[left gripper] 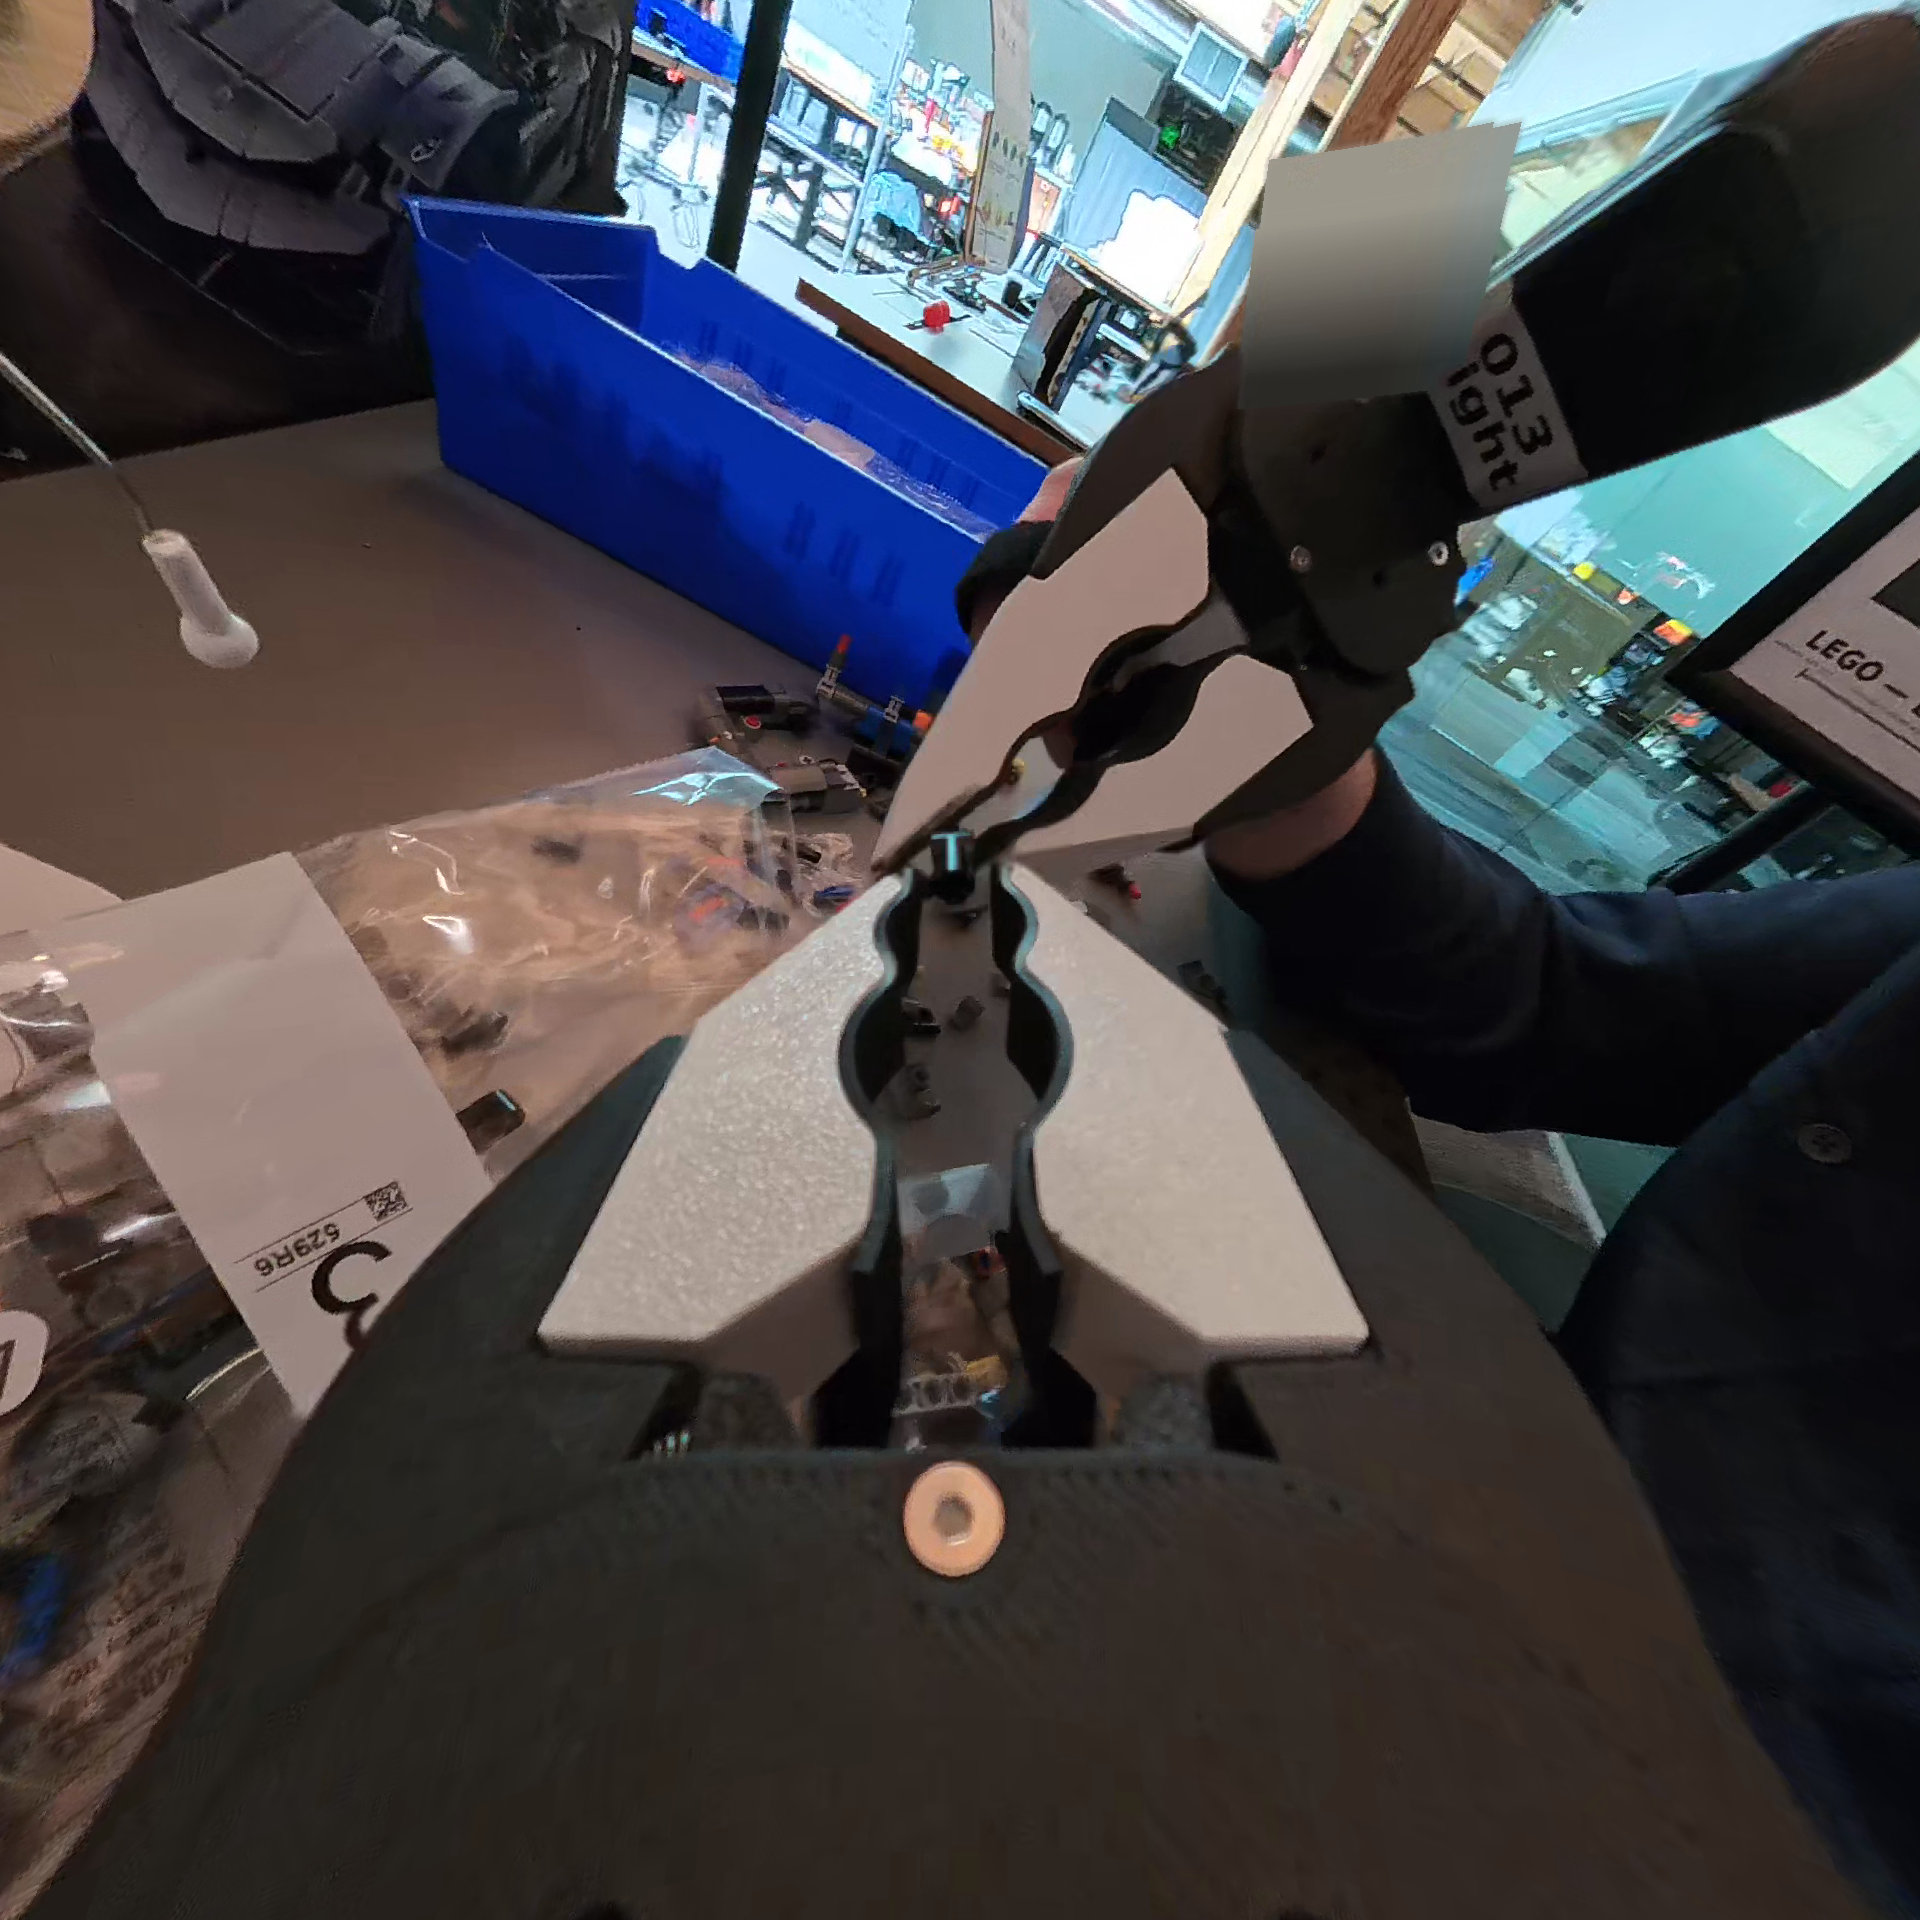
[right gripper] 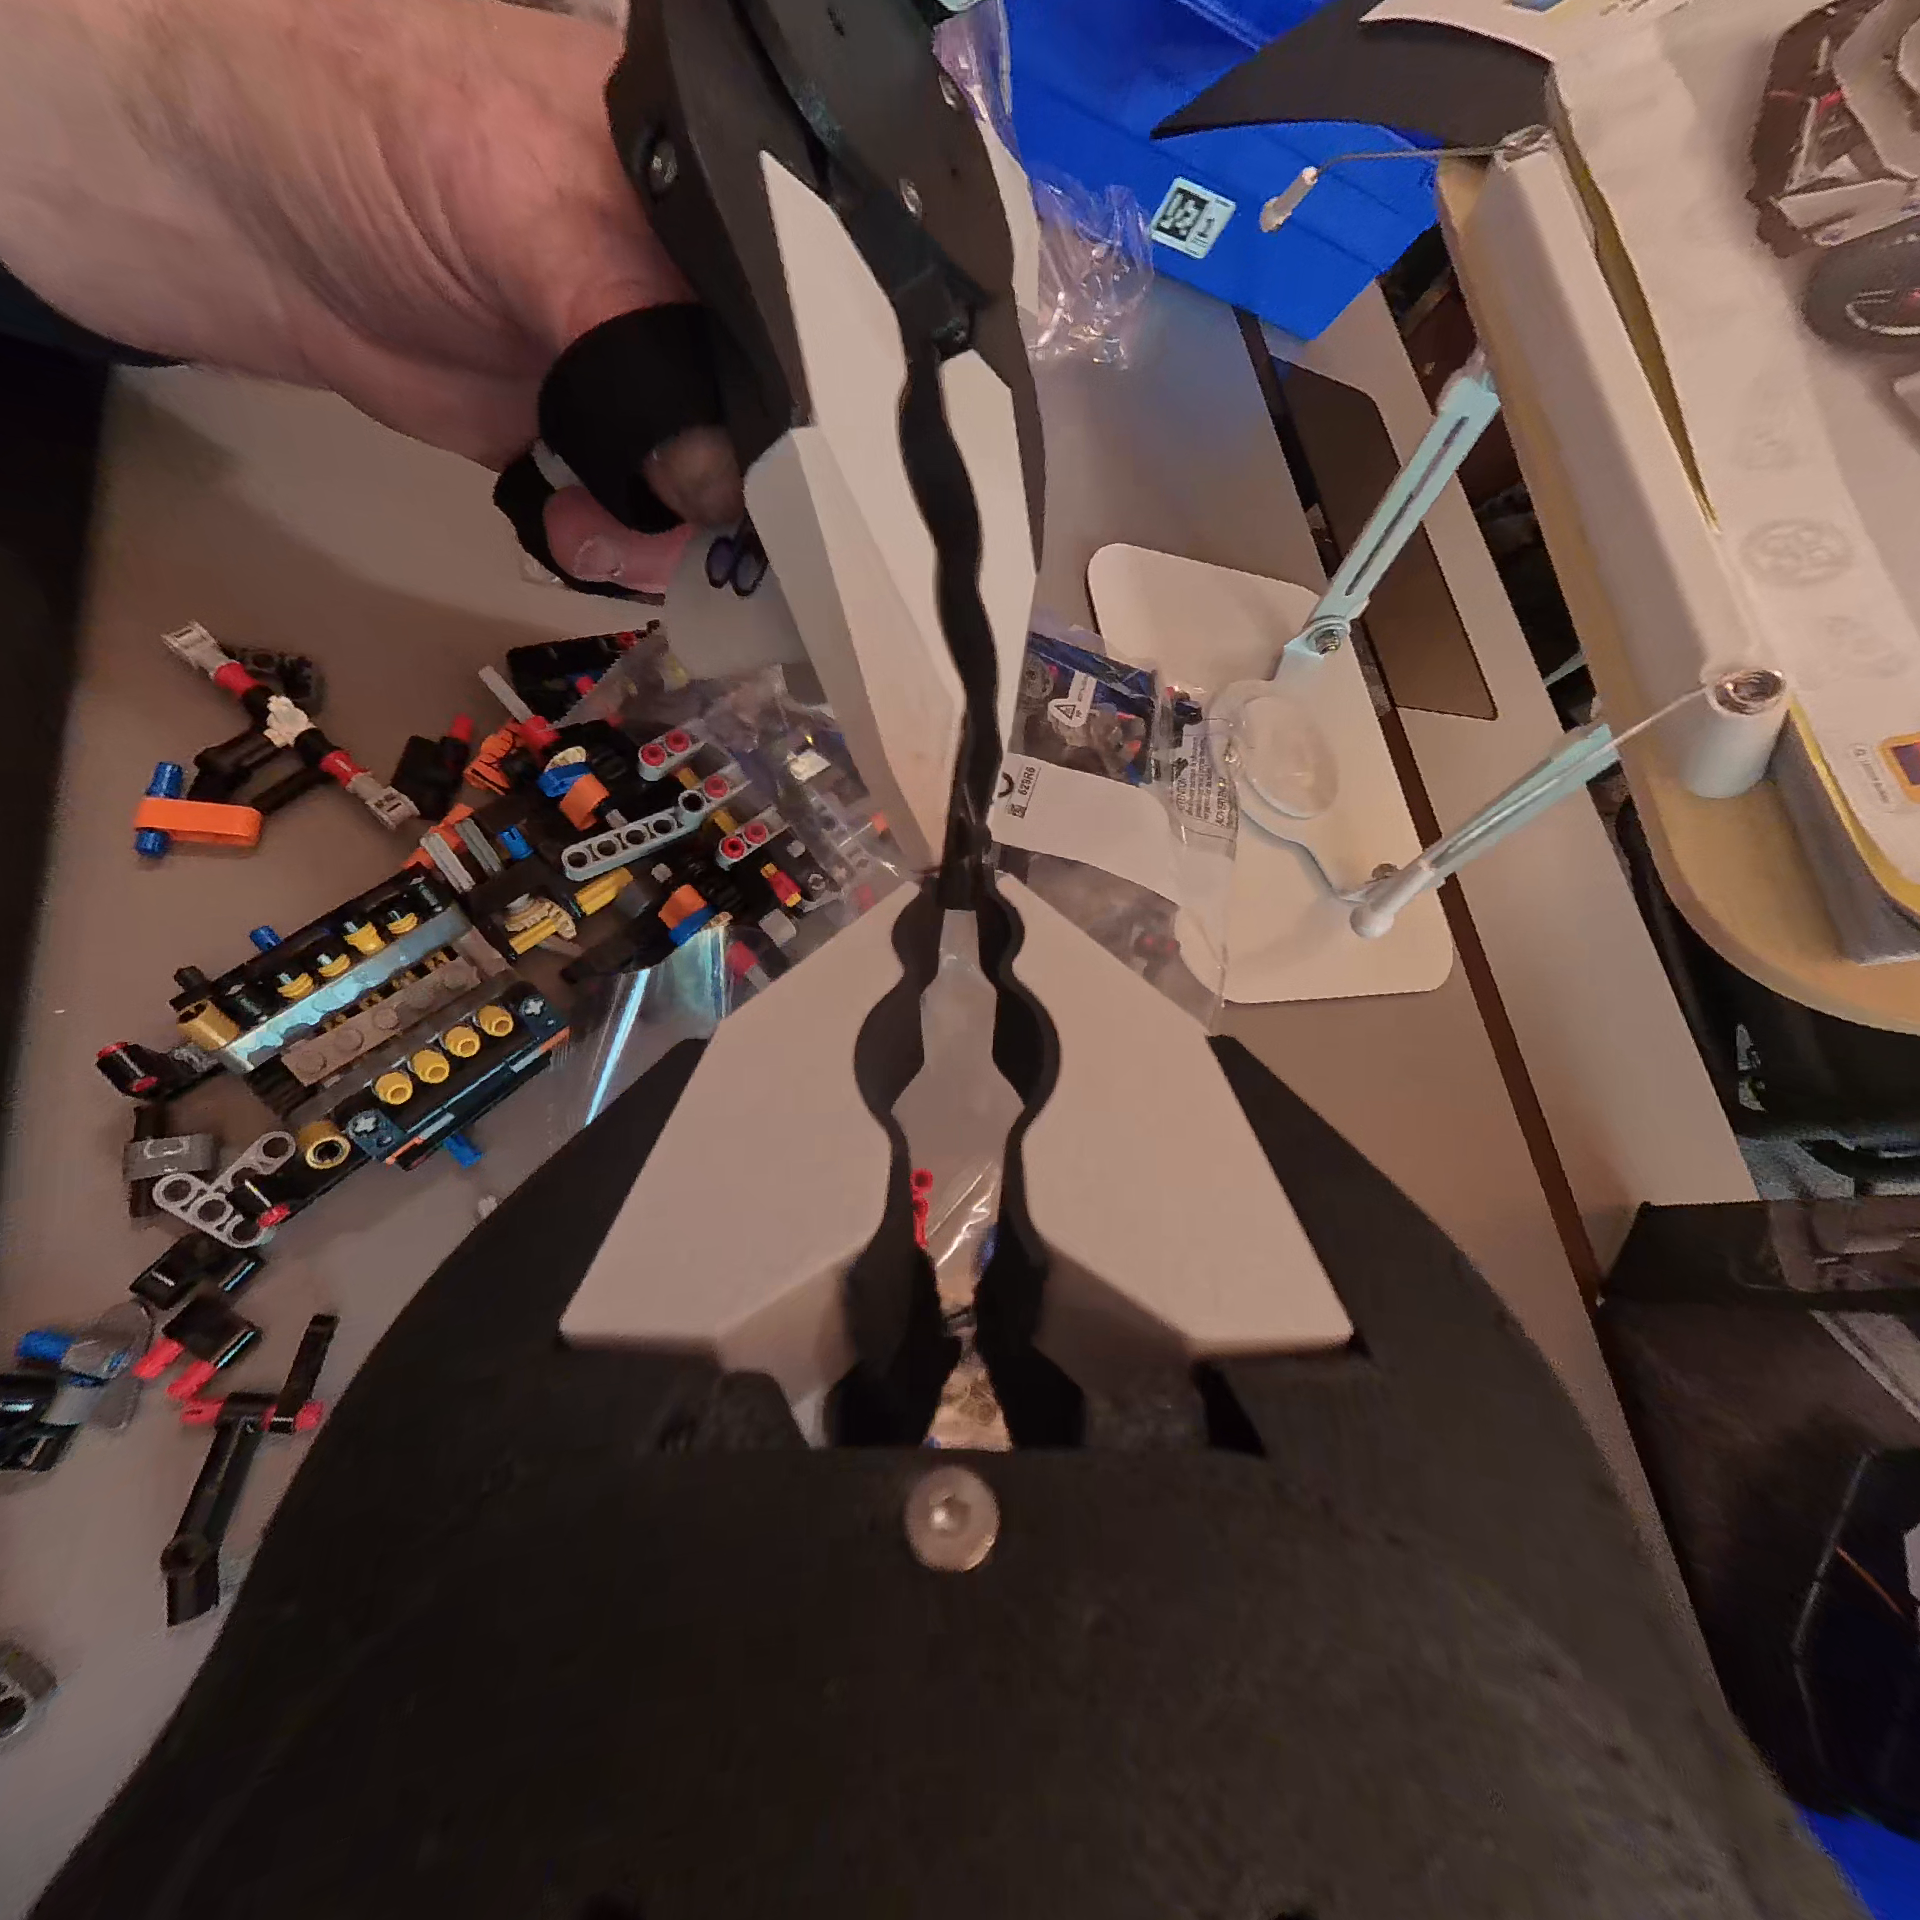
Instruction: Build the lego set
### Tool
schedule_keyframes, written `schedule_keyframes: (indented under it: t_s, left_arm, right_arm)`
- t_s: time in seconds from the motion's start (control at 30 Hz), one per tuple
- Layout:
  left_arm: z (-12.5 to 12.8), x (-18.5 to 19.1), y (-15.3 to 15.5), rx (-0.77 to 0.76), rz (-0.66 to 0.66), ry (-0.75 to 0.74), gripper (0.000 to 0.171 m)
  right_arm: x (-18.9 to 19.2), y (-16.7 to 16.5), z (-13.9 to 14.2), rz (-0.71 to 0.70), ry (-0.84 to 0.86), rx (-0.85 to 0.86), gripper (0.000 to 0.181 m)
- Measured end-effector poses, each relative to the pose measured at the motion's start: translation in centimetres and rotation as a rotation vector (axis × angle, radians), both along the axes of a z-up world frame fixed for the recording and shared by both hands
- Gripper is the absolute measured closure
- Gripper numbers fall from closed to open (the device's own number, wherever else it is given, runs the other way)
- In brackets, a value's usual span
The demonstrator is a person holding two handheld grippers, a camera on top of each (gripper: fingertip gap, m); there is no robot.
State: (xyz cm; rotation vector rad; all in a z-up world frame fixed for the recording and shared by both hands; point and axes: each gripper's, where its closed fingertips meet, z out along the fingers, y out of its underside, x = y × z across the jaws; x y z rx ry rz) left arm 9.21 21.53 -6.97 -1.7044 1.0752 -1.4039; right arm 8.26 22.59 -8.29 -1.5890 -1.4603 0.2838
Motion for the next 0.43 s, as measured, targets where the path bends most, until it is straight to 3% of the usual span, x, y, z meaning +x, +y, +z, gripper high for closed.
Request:
schedule_keyframes:
  t_s: [0.1,0.27,0.37,0.43]
  left_arm:
    - [-0.5,-0.7,0.7,0.064,0.043,0.074,0.151]
    - [-4.1,-1.8,1.8,0.262,0.115,0.393,0.127]
    - [-6.3,-1.8,1.8,0.299,0.107,0.53,0.117]
    - [-7.4,-2.2,2.2,0.319,0.117,0.6,0.129]
  right_arm:
    - [1.2,0.6,0.2,-0.035,0.011,-0.01,0.178]
    - [2.8,1.2,-0.4,-0.07,-0.006,-0.06,0.178]
    - [3.8,0.7,-3.8,-0.072,-0.144,-0.187,0.177]
    - [5.1,1.5,-6.0,-0.12,-0.262,-0.181,0.177]
